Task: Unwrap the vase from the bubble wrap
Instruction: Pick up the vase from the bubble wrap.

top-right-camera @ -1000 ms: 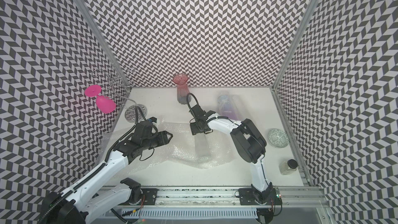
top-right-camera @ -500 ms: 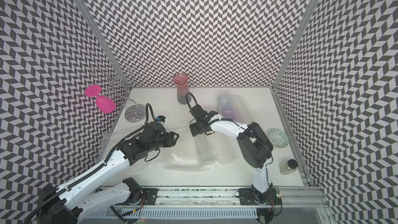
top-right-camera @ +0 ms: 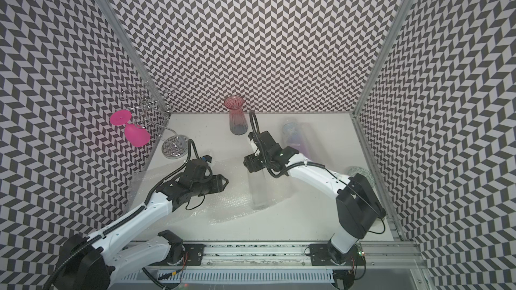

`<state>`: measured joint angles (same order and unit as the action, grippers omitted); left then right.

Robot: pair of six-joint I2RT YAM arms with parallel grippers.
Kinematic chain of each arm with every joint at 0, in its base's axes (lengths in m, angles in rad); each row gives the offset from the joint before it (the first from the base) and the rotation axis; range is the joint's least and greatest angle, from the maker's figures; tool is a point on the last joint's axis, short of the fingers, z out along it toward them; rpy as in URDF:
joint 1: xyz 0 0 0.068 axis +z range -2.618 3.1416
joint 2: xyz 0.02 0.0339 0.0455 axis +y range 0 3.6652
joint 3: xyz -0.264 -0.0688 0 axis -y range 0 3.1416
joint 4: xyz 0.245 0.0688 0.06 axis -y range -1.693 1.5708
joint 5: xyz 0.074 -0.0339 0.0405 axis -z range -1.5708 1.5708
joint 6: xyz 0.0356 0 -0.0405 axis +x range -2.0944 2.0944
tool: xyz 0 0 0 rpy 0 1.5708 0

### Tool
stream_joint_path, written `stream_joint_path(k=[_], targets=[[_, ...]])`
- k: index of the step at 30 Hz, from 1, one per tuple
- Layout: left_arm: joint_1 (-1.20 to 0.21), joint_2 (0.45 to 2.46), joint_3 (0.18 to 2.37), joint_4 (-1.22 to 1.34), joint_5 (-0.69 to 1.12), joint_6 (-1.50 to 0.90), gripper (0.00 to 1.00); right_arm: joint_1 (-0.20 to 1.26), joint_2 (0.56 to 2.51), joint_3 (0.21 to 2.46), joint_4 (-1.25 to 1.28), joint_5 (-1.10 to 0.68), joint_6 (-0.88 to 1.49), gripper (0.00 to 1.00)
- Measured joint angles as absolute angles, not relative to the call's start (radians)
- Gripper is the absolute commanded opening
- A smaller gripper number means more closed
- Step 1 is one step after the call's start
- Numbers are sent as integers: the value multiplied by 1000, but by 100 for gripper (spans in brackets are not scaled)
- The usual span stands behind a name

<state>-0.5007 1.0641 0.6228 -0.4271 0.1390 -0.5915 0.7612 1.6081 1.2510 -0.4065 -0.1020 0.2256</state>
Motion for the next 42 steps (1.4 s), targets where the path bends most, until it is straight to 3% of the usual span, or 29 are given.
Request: stream_joint_path(k=[10, 32, 35, 42], targets=[[-500, 1161, 617, -395, 183, -569, 52, 761, 1406, 1048, -224, -98, 198, 0], [-499, 1210, 600, -370, 197, -571, 52, 790, 1311, 905, -79, -19, 84, 0], [-499, 1210, 598, -367, 199, -574, 52, 805, 1311, 894, -52, -4, 79, 7], [-498, 1208, 578, -359, 207, -577, 52, 817, 1285, 853, -14, 15, 78, 43]])
